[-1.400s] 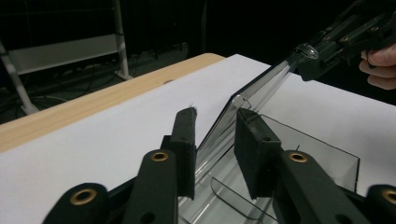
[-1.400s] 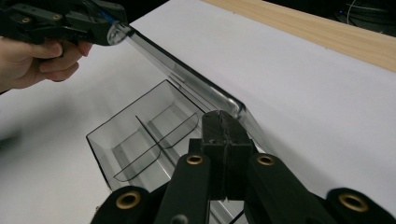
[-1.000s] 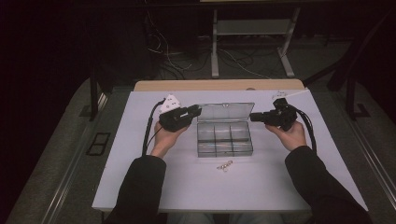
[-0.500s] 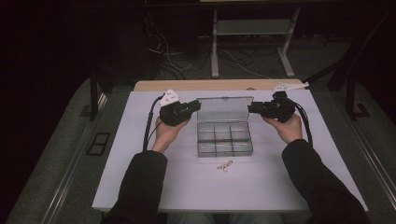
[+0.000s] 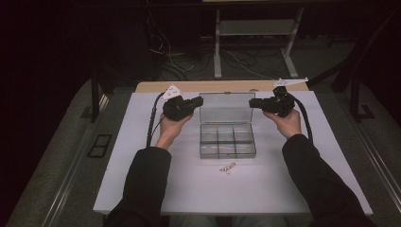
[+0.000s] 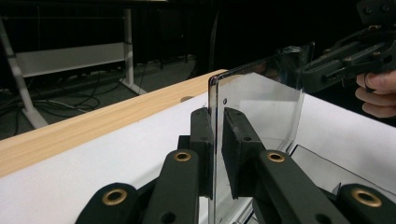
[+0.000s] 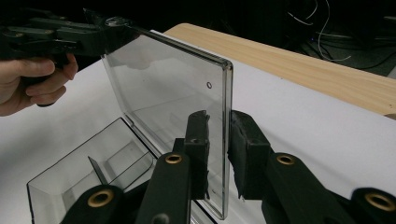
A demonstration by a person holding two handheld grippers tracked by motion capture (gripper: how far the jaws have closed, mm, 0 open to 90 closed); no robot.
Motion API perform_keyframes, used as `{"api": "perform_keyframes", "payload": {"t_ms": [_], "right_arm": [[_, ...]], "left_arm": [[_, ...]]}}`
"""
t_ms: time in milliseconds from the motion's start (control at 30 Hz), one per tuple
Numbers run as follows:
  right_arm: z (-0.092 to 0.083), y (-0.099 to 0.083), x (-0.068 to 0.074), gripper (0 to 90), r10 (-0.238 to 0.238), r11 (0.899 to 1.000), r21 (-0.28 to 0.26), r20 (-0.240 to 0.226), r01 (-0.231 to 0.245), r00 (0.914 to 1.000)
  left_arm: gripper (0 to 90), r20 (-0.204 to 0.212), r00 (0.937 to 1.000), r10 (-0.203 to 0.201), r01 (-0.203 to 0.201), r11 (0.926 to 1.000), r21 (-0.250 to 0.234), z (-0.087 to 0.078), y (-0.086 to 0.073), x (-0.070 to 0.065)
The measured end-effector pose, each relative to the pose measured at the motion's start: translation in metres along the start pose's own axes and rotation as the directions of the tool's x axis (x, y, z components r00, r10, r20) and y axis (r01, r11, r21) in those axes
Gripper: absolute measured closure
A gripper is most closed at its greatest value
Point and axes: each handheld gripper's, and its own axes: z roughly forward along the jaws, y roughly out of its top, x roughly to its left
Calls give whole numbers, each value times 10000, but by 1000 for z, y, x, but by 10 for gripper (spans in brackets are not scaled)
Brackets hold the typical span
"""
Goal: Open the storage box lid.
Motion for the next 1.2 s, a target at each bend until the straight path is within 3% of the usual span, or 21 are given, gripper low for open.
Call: {"api": "perform_keyframes", "payload": {"t_ms": [233, 500, 633, 800, 967, 1067, 1200], "right_arm": [[1, 0, -1, 771, 58, 10000, -76, 16, -58, 10000], [4, -2, -4, 774, 346, 9992, -208, -20, -346, 9994], [5, -1, -5, 778, 314, 9993, -193, 4, -314, 9995], [7, -1, -7, 778, 399, 9988, -271, 10, -398, 9992], [9, -3, -10, 778, 615, 9974, -378, -67, -617, 9981], [9, -3, -10, 778, 653, 9971, -384, -42, -654, 9979], [10, -3, -11, 778, 736, 9965, -394, -37, -737, 9973]], "left_arm": [[791, 105, 9994, -319, 320, 9994, -93, 2, -2, 2], [712, 234, 9931, -1147, 1144, 9933, 139, 6, -10, 11], [691, 265, 9851, -1701, 1689, 9847, 439, 7, -15, 15], [690, 430, 9682, -2466, 2430, 9672, 744, 9, -25, 18], [690, 569, 9583, -2802, 2742, 9570, 951, 10, -38, 21], [690, 572, 9579, -2814, 2731, 9543, 1215, 10, -43, 21], [703, 539, 9525, -2996, 2900, 9470, 1383, 8, -51, 21]]}}
